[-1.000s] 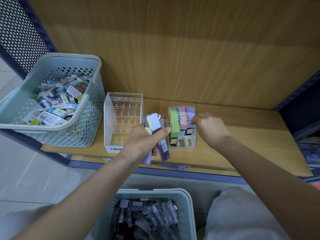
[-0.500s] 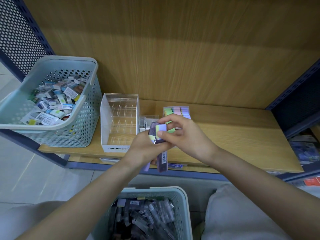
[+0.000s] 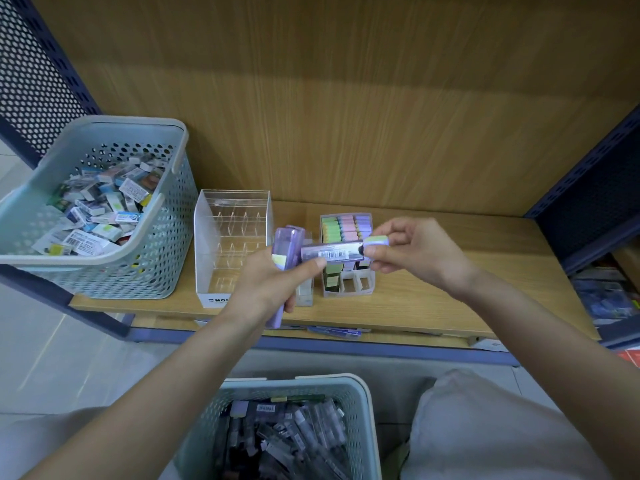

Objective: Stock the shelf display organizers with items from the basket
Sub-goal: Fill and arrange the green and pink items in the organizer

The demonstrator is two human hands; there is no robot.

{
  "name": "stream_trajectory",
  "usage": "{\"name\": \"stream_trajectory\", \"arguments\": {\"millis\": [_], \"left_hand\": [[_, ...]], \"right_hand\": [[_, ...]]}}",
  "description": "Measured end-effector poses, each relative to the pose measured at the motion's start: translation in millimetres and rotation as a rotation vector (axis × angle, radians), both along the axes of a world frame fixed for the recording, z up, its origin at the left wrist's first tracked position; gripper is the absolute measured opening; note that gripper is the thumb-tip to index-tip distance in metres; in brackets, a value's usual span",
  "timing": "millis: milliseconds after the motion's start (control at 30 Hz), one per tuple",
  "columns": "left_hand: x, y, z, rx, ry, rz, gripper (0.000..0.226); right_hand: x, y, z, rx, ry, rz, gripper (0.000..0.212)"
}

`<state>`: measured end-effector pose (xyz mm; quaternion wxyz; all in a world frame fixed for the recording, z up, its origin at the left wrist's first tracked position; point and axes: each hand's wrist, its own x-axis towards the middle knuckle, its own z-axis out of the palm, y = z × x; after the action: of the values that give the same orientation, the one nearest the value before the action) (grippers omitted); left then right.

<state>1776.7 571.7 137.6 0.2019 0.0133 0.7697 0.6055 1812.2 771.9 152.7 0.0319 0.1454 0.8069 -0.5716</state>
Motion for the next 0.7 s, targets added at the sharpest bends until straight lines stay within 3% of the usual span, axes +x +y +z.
{"name": "stream_trajectory", "arguments": {"millis": [67,133,233,467,700], "left_hand": [[-4,0,1,0.031,0.035,0.039,0.011],[-6,0,0,0.014,0.053,0.046,0.013],[-7,2,-2,-0.014,0.019,0.035,0.014],[-8,7,0,0.063,-0.157,0.069,0.014],[-7,9,-1,0.057,-0.183,0.047,0.013]], "right_hand": [[-1,10,-5,0.052,0.048,-0.087,0.019],[-3,21,-8,0.277,0.148,-0.170,0.010],[-6,32,-21,0.581,0.161,-0.093,0.005],[-22,30,-58,0.658,0.060,0.070,0.007],[-31,30,-69,0.795,0.024,0.122,0.010]]}}
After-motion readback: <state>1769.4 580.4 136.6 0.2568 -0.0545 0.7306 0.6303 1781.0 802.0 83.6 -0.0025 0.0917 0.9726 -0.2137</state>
